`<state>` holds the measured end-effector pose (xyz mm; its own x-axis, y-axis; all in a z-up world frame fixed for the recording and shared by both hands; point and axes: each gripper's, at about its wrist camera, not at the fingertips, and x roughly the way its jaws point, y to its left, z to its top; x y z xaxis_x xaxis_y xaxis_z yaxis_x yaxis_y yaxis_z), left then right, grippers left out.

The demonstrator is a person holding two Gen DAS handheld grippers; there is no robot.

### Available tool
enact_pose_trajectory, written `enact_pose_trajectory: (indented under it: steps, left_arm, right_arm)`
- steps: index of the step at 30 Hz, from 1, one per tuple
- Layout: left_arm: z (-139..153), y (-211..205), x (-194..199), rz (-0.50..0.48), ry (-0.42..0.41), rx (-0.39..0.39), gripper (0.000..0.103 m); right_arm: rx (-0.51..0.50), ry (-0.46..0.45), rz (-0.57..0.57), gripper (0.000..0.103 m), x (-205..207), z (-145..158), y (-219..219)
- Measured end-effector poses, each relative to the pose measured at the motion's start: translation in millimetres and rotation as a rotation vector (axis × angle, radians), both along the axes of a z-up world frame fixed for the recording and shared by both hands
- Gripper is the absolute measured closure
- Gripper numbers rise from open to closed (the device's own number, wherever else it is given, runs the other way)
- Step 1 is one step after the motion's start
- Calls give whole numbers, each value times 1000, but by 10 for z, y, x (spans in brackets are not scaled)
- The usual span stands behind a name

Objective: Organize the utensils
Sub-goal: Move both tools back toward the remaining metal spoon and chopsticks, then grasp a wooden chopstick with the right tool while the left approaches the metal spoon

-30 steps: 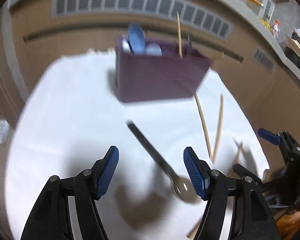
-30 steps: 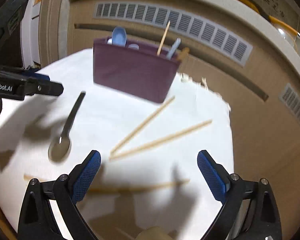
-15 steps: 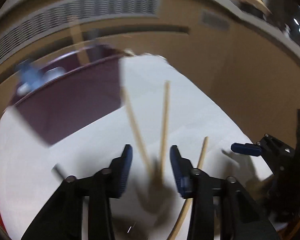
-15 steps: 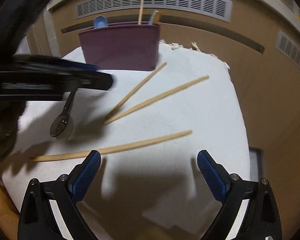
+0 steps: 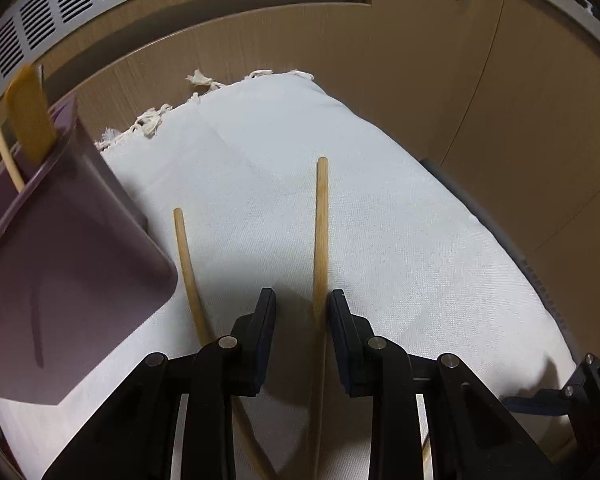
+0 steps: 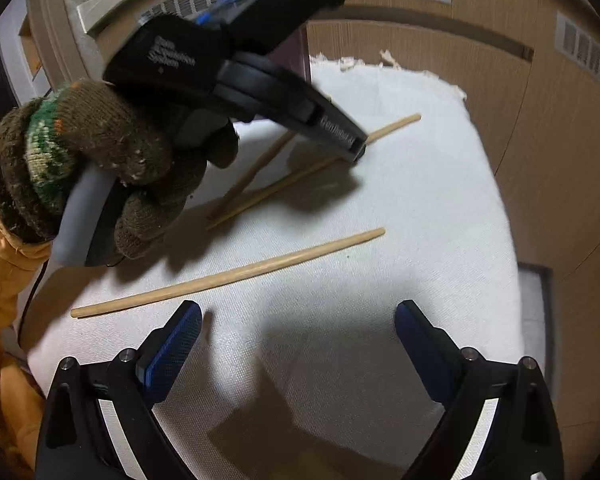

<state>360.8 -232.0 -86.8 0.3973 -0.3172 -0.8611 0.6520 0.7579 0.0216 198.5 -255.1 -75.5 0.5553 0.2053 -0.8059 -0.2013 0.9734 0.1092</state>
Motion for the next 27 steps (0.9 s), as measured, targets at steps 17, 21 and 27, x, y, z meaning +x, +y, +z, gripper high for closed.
enact_pose_trajectory:
  steps: [17, 21, 27]
  left_arm:
    - [639, 1225, -733, 118, -147, -224, 96]
    - [668, 1686, -920, 212, -205, -202, 95]
    - [394, 2276, -1113, 349, -132, -166, 88]
  right_arm:
    - [-125, 112, 34, 0, 130, -87, 180]
    - [-90, 112, -16, 1, 159, -99, 178]
    - [10, 136, -49, 27, 282, -50, 371]
